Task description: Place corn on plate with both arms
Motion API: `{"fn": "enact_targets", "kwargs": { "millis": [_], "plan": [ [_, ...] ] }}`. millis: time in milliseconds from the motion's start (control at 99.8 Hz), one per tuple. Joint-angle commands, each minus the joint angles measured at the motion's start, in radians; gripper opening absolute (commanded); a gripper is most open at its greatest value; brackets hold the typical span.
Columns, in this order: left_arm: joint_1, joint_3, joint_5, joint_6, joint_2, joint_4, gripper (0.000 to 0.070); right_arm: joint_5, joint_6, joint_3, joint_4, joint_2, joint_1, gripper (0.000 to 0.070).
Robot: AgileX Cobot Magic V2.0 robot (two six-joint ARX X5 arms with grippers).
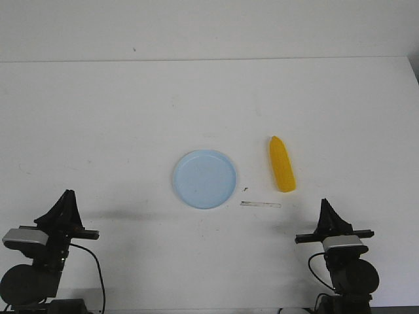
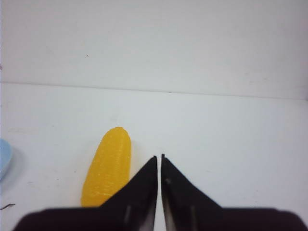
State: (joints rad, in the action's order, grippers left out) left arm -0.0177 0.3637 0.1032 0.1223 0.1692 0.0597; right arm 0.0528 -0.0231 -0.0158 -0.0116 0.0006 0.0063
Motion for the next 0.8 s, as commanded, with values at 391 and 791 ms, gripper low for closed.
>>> {"fn": "enact_targets", "kwargs": {
  "millis": [391, 791],
  "plan": [
    [-0.002, 0.005, -0.002, -0.005, -0.002, 0.014, 0.0002, 0.000, -0.001, 0.003, -0.011, 0.001, 0.002, 0.0015],
    [-0.002, 0.005, -0.002, -0.005, -0.002, 0.014, 0.0002, 0.011, -0.001, 0.003, -0.032, 0.001, 0.000, 0.0015]
  ]
}}
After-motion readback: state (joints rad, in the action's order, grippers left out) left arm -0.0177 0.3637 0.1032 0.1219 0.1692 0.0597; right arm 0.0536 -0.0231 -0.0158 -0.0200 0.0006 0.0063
